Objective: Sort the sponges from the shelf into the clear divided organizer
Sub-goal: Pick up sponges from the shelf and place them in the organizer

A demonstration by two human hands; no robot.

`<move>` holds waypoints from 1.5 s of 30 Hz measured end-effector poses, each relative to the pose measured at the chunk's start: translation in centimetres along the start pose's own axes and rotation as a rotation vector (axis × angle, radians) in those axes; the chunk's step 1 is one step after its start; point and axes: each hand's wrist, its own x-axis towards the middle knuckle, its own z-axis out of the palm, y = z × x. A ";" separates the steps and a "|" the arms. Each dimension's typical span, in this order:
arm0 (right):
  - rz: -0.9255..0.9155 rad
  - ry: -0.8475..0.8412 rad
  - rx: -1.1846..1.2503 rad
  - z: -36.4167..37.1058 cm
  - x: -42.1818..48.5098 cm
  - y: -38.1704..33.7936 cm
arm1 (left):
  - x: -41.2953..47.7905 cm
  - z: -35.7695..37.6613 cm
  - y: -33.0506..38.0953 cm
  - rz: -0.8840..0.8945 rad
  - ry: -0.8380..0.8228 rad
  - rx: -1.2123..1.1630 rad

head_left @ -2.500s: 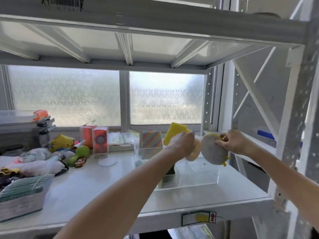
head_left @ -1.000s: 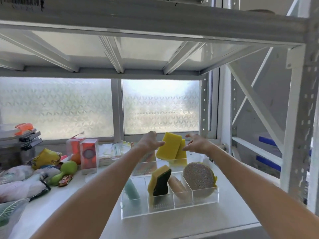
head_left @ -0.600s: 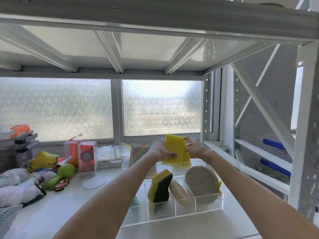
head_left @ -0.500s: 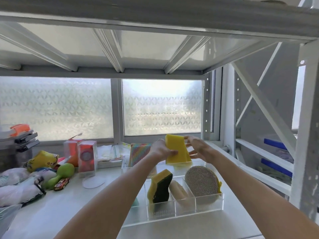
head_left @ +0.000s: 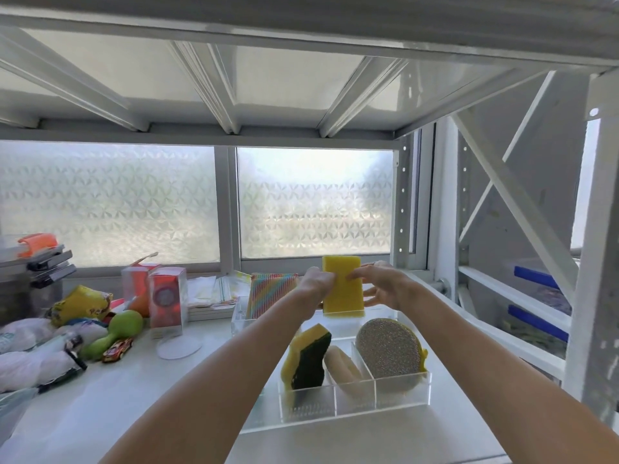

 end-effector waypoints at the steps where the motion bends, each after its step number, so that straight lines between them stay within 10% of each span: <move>1: -0.007 0.013 -0.016 0.0 0.0 0.0 | 0.0 0.2 -0.1 -0.001 -0.007 -0.008; 37: -0.007 0.245 -0.688 1.6 -1.3 0.2 | -1.8 1.7 -0.1 0.151 0.124 0.667; 42: -0.582 0.546 -0.707 2.9 -3.1 -0.2 | -3.1 -5.7 2.0 0.306 0.307 0.600; 45: -0.675 0.312 -0.685 5.8 -4.2 -1.6 | -2.6 -11.0 0.6 0.227 0.390 0.664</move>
